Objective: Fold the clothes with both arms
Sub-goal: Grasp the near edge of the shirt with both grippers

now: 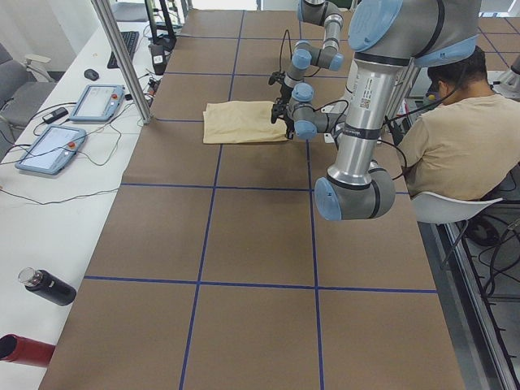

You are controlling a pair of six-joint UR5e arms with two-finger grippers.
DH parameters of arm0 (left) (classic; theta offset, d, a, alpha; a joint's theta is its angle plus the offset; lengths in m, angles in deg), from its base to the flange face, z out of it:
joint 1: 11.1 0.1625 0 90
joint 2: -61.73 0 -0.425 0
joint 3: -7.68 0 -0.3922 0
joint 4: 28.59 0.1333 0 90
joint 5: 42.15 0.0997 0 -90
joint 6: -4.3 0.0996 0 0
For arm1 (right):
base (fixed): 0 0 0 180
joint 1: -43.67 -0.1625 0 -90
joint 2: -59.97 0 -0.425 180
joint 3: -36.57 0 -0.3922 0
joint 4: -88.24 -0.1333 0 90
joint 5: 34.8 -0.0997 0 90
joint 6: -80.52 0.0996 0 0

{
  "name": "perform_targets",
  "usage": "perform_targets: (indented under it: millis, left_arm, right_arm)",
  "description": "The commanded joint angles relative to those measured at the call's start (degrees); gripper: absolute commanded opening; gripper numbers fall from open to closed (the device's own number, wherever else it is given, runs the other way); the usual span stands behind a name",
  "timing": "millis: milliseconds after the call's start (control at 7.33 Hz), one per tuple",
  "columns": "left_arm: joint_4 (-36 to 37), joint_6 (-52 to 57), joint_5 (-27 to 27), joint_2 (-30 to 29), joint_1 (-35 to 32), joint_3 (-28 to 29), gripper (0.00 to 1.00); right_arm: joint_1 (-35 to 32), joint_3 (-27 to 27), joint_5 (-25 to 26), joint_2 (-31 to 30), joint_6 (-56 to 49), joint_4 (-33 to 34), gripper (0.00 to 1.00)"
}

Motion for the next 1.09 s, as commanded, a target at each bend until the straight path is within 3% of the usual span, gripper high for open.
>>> perform_targets:
  millis: [0,955]
  left_arm:
    - [0.0,0.0,0.0,0.1,0.0,-0.1,0.0]
    - [0.0,0.0,0.0,-0.2,0.0,-0.4,0.0]
  right_arm:
    - [0.0,0.0,0.0,0.3,-0.1,0.1,0.0]
    - [-0.3,-0.8,0.0,1.1,-0.2,1.8,0.0]
